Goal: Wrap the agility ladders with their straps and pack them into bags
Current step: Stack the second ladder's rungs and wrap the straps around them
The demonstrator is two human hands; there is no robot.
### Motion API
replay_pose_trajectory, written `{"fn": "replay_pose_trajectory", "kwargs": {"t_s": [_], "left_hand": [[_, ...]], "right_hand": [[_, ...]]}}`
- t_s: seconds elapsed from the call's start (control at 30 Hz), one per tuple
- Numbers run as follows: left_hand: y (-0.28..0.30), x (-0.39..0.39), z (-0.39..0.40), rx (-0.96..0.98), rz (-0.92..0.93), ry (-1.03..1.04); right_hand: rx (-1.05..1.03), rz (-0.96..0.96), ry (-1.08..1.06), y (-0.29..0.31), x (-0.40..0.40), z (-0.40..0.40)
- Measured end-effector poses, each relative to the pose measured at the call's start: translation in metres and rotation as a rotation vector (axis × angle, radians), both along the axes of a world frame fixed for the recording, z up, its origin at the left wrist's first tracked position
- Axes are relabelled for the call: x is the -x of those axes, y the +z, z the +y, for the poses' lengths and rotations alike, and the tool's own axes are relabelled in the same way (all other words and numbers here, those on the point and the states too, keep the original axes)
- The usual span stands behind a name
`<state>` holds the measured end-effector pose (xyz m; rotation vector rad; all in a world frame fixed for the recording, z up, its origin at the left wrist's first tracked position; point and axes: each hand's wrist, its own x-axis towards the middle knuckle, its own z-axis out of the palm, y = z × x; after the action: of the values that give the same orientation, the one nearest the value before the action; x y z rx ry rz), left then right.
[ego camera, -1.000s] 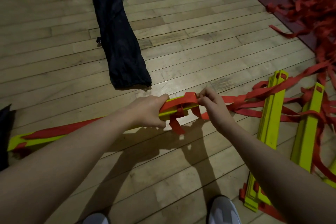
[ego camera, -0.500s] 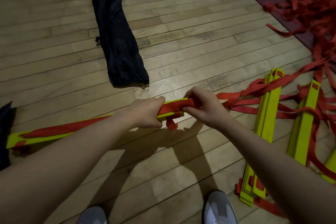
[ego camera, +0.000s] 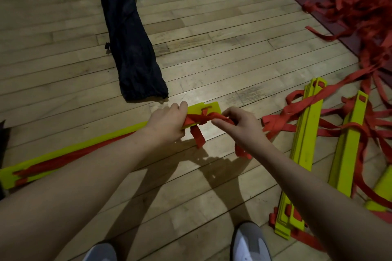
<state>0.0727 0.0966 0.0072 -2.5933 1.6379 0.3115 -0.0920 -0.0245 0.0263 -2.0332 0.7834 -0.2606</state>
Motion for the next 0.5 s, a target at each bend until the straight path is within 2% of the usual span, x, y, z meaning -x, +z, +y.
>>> {"fn": "replay_pose_trajectory", "kwargs": {"t_s": [0.17,0.33,0.4,0.5], "left_hand": [[-0.005,0.003,-0.01,-0.005,-0.03,0.017],[-0.01,0.003,-0.019,0.022,-0.06,0.054],[-0.009,0.002,-0.024,0.049,-0.08,0.079],[-0.006,0.001,-0.028,0.073,-0.114,0.093]], "right_hand": [[-0.213,-0.057,-0.105,-0.007,-0.006,-0.003],[0.025,0.003,-0.172,-0.013,-0.008,-0.002],[-0.056,0.023,-0.195,-0.019,-0.009,0.0],[-0.312,0.091,-0.235,-0.025,-0.015,0.003]]}}
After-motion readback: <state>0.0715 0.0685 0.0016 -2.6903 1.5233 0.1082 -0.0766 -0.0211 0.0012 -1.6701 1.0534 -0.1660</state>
